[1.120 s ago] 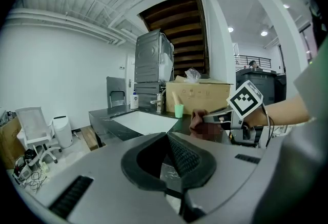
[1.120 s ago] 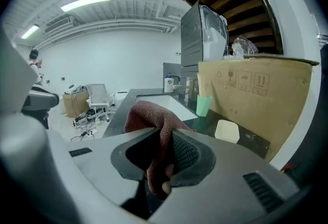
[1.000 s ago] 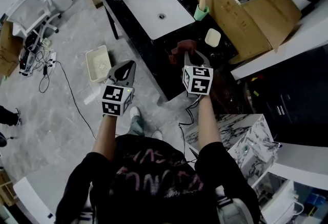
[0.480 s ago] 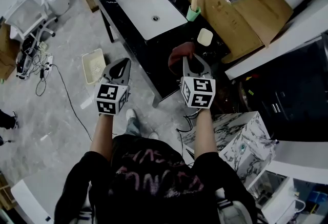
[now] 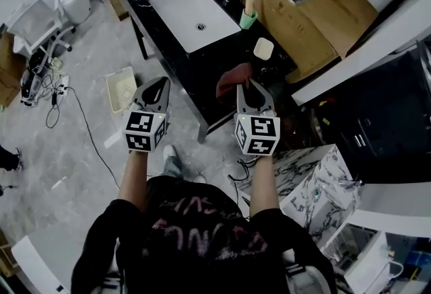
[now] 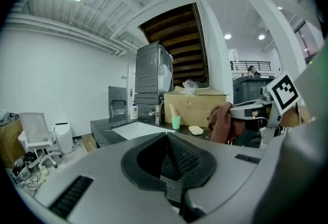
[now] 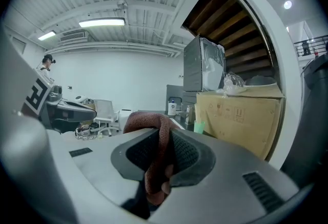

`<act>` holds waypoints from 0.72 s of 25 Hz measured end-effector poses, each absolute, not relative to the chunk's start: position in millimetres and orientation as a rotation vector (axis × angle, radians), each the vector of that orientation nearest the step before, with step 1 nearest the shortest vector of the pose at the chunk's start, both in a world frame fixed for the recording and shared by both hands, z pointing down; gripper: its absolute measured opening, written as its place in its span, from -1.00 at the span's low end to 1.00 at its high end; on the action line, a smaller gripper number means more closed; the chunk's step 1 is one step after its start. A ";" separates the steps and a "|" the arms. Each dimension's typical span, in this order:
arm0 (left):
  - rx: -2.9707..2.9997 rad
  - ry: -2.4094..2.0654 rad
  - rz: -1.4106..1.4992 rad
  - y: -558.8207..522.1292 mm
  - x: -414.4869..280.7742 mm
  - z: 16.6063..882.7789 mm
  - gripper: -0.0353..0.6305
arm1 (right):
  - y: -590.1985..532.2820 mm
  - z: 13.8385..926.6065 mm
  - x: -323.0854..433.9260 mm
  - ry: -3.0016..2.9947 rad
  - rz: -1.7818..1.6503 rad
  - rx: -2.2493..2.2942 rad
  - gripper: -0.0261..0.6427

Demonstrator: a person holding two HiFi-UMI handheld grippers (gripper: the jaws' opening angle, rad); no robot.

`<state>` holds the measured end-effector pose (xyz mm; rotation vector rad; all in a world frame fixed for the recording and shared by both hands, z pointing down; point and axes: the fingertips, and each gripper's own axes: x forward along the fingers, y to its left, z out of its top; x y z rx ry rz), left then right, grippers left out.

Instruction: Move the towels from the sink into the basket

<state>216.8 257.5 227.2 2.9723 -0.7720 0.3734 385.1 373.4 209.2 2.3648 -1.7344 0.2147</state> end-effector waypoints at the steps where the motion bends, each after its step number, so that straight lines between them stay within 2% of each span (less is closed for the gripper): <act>1: 2.973 -0.772 0.372 259.6 216.3 227.0 -0.84 | 376.5 209.1 384.8 -1.738 0.212 2.372 -0.70; 18: 2.937 -0.899 0.352 265.9 178.7 224.2 -0.84 | 367.8 204.7 355.3 -1.857 0.183 2.317 -0.71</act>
